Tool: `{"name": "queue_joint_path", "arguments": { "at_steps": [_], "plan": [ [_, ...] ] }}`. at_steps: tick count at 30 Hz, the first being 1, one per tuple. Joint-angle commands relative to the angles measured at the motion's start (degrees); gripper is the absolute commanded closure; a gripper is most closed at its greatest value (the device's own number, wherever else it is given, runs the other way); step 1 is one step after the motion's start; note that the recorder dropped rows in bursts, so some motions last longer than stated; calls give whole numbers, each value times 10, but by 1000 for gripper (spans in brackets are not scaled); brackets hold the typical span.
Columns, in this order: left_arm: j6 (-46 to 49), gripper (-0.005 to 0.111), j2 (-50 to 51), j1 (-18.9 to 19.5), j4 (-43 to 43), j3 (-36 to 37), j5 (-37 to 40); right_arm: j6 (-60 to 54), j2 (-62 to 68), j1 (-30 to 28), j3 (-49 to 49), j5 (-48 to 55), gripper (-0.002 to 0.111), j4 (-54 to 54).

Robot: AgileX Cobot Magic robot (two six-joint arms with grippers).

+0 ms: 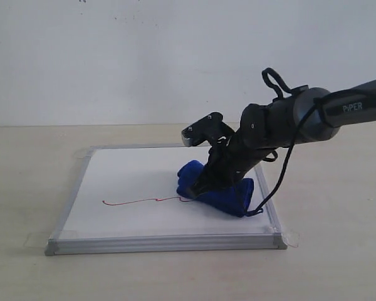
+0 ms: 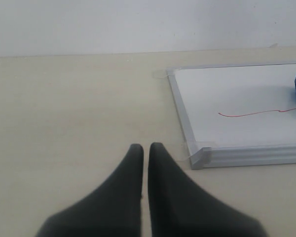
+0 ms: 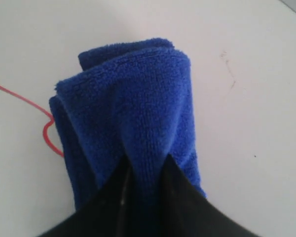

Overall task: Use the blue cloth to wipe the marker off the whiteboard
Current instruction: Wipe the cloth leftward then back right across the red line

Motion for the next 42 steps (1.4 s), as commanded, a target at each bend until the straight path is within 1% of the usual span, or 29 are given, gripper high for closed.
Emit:
{"name": "queue_joint_path", "arguments": {
  "at_steps": [1, 6, 9, 12, 15, 17, 18, 20, 22, 24, 25, 27, 29, 30, 32, 35, 37, 38, 42],
  "plan": [
    [1, 103, -1, -3, -4, -1, -3, 45, 10, -35, 8, -3, 109, -32],
    [1, 103, -1, -3, -4, -1, -3, 61, 10, -82, -6, 23, 109, -45],
    [1, 103, -1, -3, -4, -1, -3, 63, 10, -79, -9, 48, 109, -43],
    [1, 103, -1, -3, -4, -1, -3, 46, 10, -49, -9, 73, 109, -42],
    [1, 103, -1, -3, -4, -1, -3, 20, 10, 26, -15, 97, 109, -42],
    [1, 103, -1, -3, -4, -1, -3, 4, 10, 48, -28, 106, 109, -45],
    [1, 103, -1, -3, -4, -1, -3, 3, 10, 48, -34, 106, 109, -51],
    [1, 103, -1, -3, -4, -1, -3, 40, 12, 31, -50, 102, 109, -101],
    [1, 103, -1, -3, -4, -1, -3, 150, 23, -16, -73, 104, 109, -192],
    [1, 103, -1, -3, -4, -1, -3, 232, 33, -51, -93, 127, 109, -249],
    [1, 103, -1, -3, -4, -1, -3, 235, 36, -54, -97, 141, 109, -251],
    [1, 103, -1, -3, -4, -1, -3, 199, 36, -38, -98, 168, 109, -236],
    [1, 103, -1, -3, -4, -1, -3, 136, 36, -1, -98, 189, 109, -184],
    [1, 103, -1, -3, -4, -1, -3, 97, 36, 21, -98, 190, 109, -140],
    [1, 103, -1, -3, -4, -1, -3, 70, 36, 44, -98, 177, 109, -94],
    [1, 103, -1, -3, -4, -1, -3, 78, 36, 62, -98, 140, 109, -63],
    [1, 103, -1, -3, -4, -1, -3, 108, 36, 60, -98, 109, 109, -63],
    [1, 103, -1, -3, -4, -1, -3, 140, 36, 53, -98, 93, 109, -68],
    [1, 103, -1, -3, -4, -1, -3, 204, 36, 11, -98, 66, 109, -92]
  ]
}}
